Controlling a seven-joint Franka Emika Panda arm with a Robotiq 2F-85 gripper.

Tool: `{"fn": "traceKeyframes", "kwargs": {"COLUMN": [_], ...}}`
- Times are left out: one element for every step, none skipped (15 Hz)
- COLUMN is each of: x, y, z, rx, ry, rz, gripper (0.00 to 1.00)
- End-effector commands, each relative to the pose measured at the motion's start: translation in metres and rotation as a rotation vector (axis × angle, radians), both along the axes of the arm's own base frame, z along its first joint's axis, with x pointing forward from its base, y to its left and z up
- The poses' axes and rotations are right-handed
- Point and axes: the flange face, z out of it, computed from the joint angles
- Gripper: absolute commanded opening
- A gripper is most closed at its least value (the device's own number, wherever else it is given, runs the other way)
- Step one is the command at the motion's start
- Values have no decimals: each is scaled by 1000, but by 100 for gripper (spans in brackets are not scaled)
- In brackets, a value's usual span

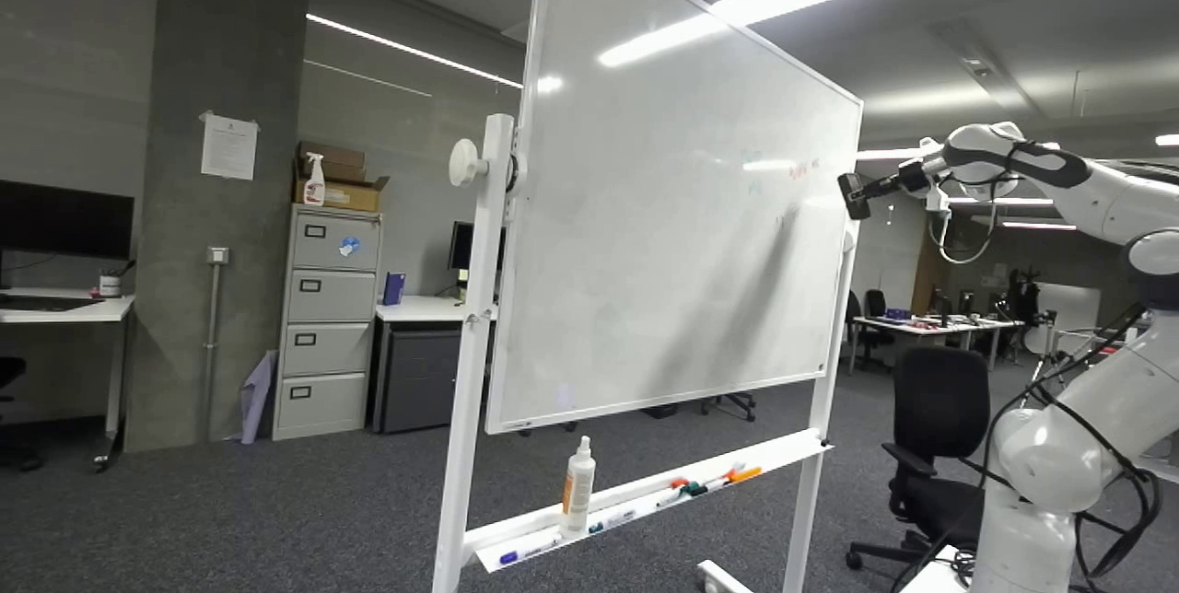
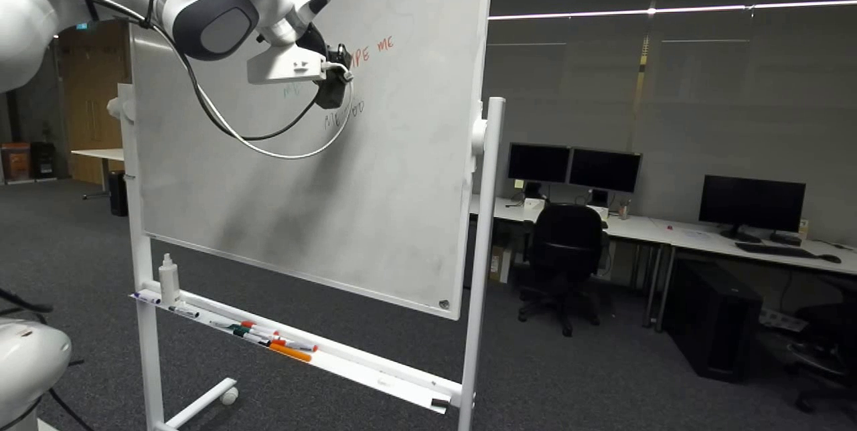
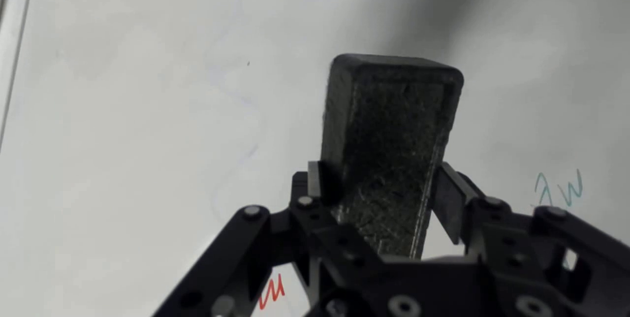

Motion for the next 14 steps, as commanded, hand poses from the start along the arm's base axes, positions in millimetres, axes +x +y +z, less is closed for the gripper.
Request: {"fn": "traceKeyframes", "kwargs": {"x": [8,9,10,12,14,17,22,27,32,38,44,50,55,57], "y": [0,1,4,6,9,14,21,30,38,46,54,60,63,64], "z": [33,38,44,50,54,56,55,54,53,52,50,48,46,46], "rx": [-43,-49,-54,-59,-63,-67,-73,-80,-83,-82,-78,-76,-72,-61], "ry": [-85,-100,-121,-143,-170,-196,-216,-228,-236,-247,-251,-253,-260,-263], "rz": [14,14,15,10,7,5,16,34,54,70,88,99,105,105], "gripper": [34,34,34,34,34,34,34,34,34,34,34,34,34,34]}}
